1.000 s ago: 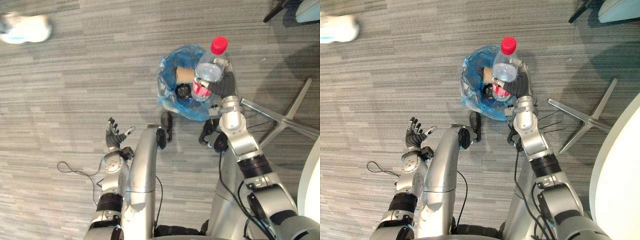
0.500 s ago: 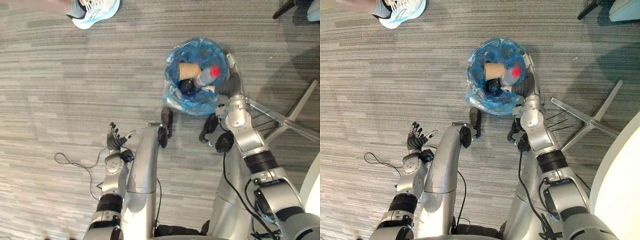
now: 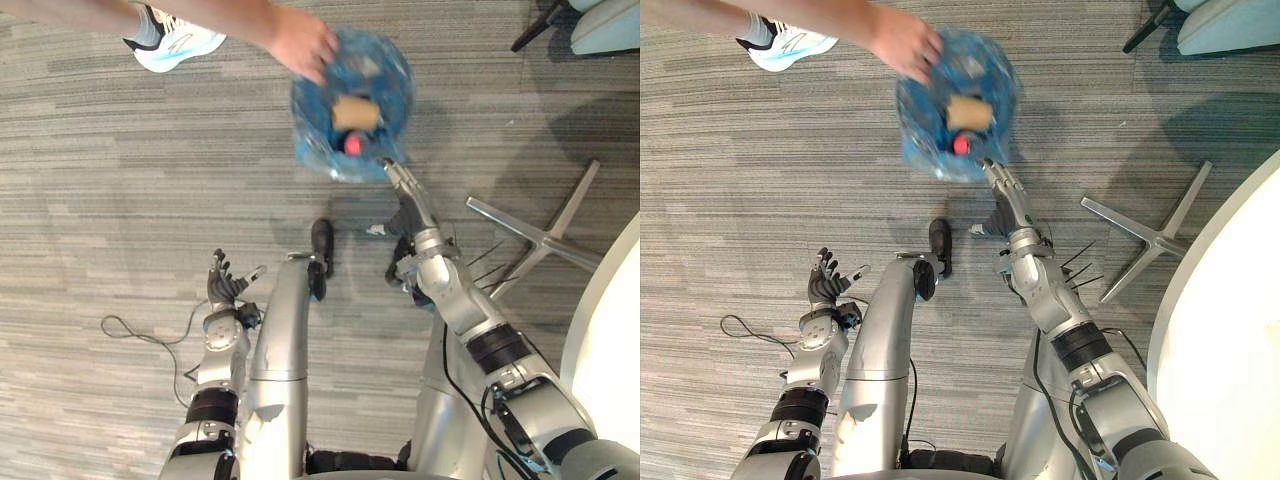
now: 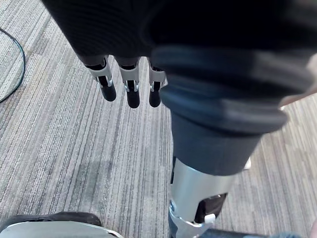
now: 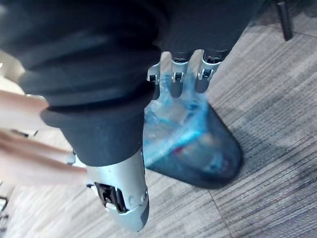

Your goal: Gather rubbish on tea table into small bin, then transfer packed bag to large trash can.

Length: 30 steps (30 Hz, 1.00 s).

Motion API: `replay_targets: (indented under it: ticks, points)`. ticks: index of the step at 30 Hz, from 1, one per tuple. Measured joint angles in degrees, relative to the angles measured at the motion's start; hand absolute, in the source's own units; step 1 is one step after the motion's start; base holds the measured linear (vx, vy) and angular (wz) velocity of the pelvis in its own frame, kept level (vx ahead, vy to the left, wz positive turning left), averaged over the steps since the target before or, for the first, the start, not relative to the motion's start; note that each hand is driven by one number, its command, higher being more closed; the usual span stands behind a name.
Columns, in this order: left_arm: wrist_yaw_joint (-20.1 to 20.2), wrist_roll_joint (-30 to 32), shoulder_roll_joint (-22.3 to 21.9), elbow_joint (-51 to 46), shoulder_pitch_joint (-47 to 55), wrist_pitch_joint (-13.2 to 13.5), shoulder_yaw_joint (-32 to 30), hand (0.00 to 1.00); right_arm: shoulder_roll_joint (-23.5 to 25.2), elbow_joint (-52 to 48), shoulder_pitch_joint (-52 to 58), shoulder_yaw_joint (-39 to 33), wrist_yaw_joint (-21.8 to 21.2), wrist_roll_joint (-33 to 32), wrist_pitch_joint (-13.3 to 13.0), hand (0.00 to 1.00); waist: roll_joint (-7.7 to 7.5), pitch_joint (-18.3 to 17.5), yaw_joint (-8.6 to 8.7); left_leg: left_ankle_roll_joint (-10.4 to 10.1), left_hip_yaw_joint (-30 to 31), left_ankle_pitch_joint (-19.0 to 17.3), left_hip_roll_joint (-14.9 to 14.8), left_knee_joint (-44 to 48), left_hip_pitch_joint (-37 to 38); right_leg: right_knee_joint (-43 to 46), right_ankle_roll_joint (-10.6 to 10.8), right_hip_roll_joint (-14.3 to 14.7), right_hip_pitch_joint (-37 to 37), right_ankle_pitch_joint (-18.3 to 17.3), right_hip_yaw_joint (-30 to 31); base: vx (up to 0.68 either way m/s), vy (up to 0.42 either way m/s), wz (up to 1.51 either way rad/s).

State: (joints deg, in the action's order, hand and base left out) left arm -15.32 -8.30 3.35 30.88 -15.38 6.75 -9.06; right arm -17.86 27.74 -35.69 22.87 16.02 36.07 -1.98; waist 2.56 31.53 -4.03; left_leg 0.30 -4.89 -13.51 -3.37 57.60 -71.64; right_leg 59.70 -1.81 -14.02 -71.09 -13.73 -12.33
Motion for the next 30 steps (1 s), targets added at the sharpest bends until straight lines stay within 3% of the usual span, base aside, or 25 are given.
replay_targets:
  ticks: [11,16,23,25,30]
  points:
    - [-0.9,0.0,-0.4,2.4,-2.0,0.0,0.2,0.00,1.4,6.2,0.1,-1.3,0.5,0.5,1.3,0.00,-0.01,0.0,-0.05,-0.9,1.7,2.0,0.5,-3.2,1.9,-2.2,0.0,0.0,2.7,0.0,-2.0,-0.04,0.007,0.06]
    - [-0.7,0.2,-0.5,2.4,-1.5,-0.3,1.3,0.00,3.6,-1.1,5.5,-5.1,1.4,-1.2,1.3,0.00,-0.56,-0.1,0.12,-1.0,1.5,2.5,0.4,-5.7,6.6,-4.2,0.0,0.1,7.2,0.0,-2.4,-0.03,0.003,0.01]
    - [1.1,1.3,-0.8,0.0,5.2,-1.4,3.2,0.00,9.3,-14.0,20.4,-13.8,2.6,-11.6,0.6,0.00,-4.31,-0.3,1.76,-1.2,0.0,2.5,-0.7,-13.2,22.7,-11.7,-0.2,1.4,23.0,0.4,-3.6,0.02,-0.023,-0.07]
    - [1.6,1.3,-0.9,0.0,7.8,-1.6,4.3,0.00,10.2,-15.2,25.1,-16.6,2.5,-14.4,0.3,0.00,-4.56,-0.5,1.83,-1.4,-0.4,2.7,-0.7,-15.9,27.8,-14.5,0.3,1.8,28.0,0.8,-3.8,0.07,-0.042,-0.06]
    - [2.9,1.3,-0.5,0.1,14.1,-2.6,4.5,0.00,14.8,-13.0,34.4,-22.8,1.0,-26.0,0.4,0.00,-6.93,-2.7,2.45,-1.9,-2.5,4.3,-0.9,-25.6,41.8,-23.6,0.6,3.1,41.3,2.7,-4.4,0.11,-0.037,-0.08]
